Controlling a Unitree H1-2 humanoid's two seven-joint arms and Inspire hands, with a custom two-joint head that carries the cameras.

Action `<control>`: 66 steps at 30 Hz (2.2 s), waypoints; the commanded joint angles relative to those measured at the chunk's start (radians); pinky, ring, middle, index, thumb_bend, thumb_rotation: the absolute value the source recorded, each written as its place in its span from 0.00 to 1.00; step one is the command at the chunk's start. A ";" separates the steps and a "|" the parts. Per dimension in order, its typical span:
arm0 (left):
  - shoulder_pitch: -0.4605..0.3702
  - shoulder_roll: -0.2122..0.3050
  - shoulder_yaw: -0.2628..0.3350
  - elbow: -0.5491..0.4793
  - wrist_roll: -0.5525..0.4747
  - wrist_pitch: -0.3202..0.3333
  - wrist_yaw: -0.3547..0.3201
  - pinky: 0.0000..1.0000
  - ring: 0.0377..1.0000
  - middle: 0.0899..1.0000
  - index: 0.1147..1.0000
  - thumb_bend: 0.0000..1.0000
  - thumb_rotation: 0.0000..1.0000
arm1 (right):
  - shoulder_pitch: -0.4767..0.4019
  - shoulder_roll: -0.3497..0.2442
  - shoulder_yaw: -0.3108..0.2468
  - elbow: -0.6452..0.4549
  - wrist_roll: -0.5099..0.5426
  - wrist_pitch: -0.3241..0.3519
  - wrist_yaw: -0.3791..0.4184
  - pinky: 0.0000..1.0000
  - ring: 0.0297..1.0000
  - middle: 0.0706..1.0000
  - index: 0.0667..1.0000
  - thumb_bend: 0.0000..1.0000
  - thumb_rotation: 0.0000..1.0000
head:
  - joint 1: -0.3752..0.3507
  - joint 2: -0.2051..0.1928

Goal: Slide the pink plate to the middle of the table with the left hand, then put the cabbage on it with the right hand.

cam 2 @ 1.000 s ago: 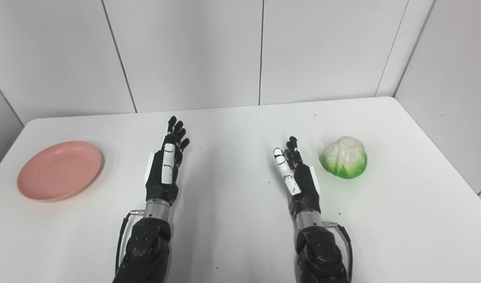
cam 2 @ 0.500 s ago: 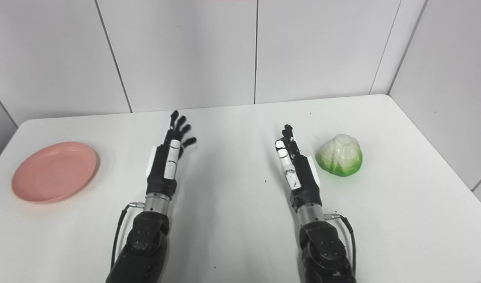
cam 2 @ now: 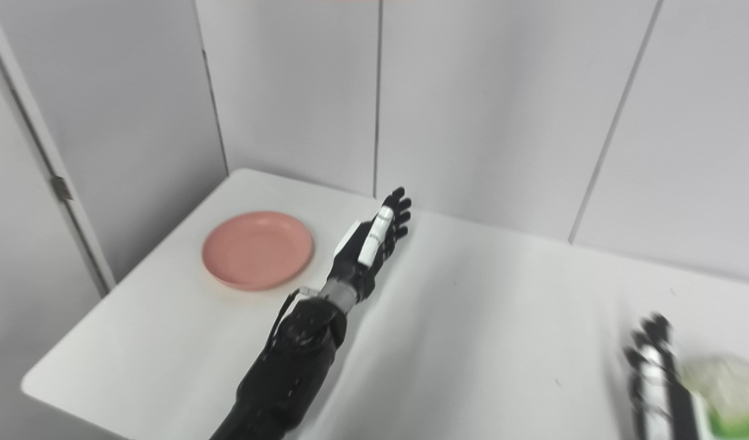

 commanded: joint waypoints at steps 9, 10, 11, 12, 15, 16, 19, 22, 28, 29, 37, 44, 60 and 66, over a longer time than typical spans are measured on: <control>-0.046 0.151 0.165 0.029 -0.029 -0.092 0.031 0.91 0.89 0.87 0.85 0.87 1.00 | -0.003 -0.012 0.009 -0.070 -0.011 0.023 0.003 1.00 1.00 1.00 1.00 0.61 0.86 | 0.033 -0.052; -0.050 0.173 0.182 0.040 -0.037 -0.099 0.031 0.91 0.89 0.87 0.85 0.87 1.00 | -0.004 -0.012 0.011 -0.065 -0.014 0.016 0.004 1.00 1.00 1.00 1.00 0.61 0.86 | 0.033 -0.054; -0.055 0.194 0.198 0.055 -0.045 -0.106 0.029 0.90 0.88 0.86 0.84 0.88 1.00 | -0.005 -0.012 0.011 -0.061 -0.015 0.012 0.004 1.00 1.00 1.00 1.00 0.62 0.86 | 0.034 -0.055; -0.059 0.212 0.210 0.067 -0.048 -0.112 0.028 0.87 0.86 0.84 0.83 0.89 1.00 | -0.006 -0.011 0.011 -0.058 -0.015 0.008 0.003 1.00 1.00 1.00 1.00 0.63 0.86 | 0.034 -0.056; -0.064 0.260 0.232 0.104 -0.031 -0.126 0.040 0.79 0.81 0.78 0.77 0.90 1.00 | -0.004 -0.009 0.012 -0.060 -0.021 0.012 -0.001 1.00 1.00 1.00 1.00 0.64 0.86 | 0.031 -0.058; -0.066 0.283 0.239 0.122 -0.022 -0.123 0.047 0.78 0.80 0.77 0.76 0.90 1.00 | -0.002 -0.010 0.014 -0.064 -0.025 0.018 -0.003 1.00 1.00 1.00 1.00 0.64 0.86 | 0.032 -0.059; -0.075 0.336 0.249 0.195 -0.020 -0.154 0.044 0.77 0.78 0.75 0.73 0.89 1.00 | 0.000 -0.012 0.016 -0.071 -0.033 0.025 -0.002 1.00 1.00 1.00 1.00 0.66 0.87 | 0.032 -0.059; -0.083 0.370 0.262 0.282 -0.022 -0.222 0.061 0.70 0.71 0.70 0.68 0.89 1.00 | 0.003 -0.013 0.019 -0.080 -0.039 0.031 -0.004 1.00 1.00 1.00 1.00 0.64 0.87 | 0.032 -0.059; -0.094 0.426 0.283 0.387 -0.053 -0.293 0.028 0.63 0.66 0.66 0.65 0.85 1.00 | 0.008 -0.016 0.021 -0.085 -0.047 0.033 -0.003 1.00 1.00 1.00 1.00 0.63 0.87 | 0.040 -0.058; -0.097 0.435 0.290 0.406 -0.059 -0.303 0.027 0.62 0.65 0.65 0.64 0.85 1.00 | 0.008 -0.015 0.020 -0.084 -0.046 0.033 -0.004 1.00 1.00 1.00 1.00 0.64 0.87 | 0.040 -0.058; -0.088 0.465 0.304 0.474 -0.068 -0.299 0.033 0.64 0.66 0.64 0.63 0.83 1.00 | 0.013 -0.016 0.017 -0.084 -0.032 0.032 0.002 1.00 1.00 1.00 1.00 0.67 0.84 | 0.048 -0.056; -0.065 0.433 0.305 0.482 -0.059 -0.289 0.086 0.68 0.68 0.66 0.64 0.81 1.00 | 0.019 -0.026 0.020 -0.082 -0.033 0.025 0.010 1.00 1.00 1.00 1.00 0.66 0.86 | 0.051 -0.049; -0.065 0.396 0.302 0.571 -0.088 -0.325 0.062 0.80 0.78 0.76 0.73 0.82 1.00 | 0.034 -0.023 0.023 -0.122 -0.040 0.054 0.001 1.00 1.00 1.00 1.00 0.65 0.87 | 0.057 -0.039; -0.053 0.389 0.292 0.572 -0.110 -0.295 -0.003 0.93 0.87 0.84 0.81 0.82 1.00 | 0.035 -0.023 0.022 -0.123 -0.046 0.047 0.001 1.00 1.00 1.00 1.00 0.63 0.88 | 0.058 -0.034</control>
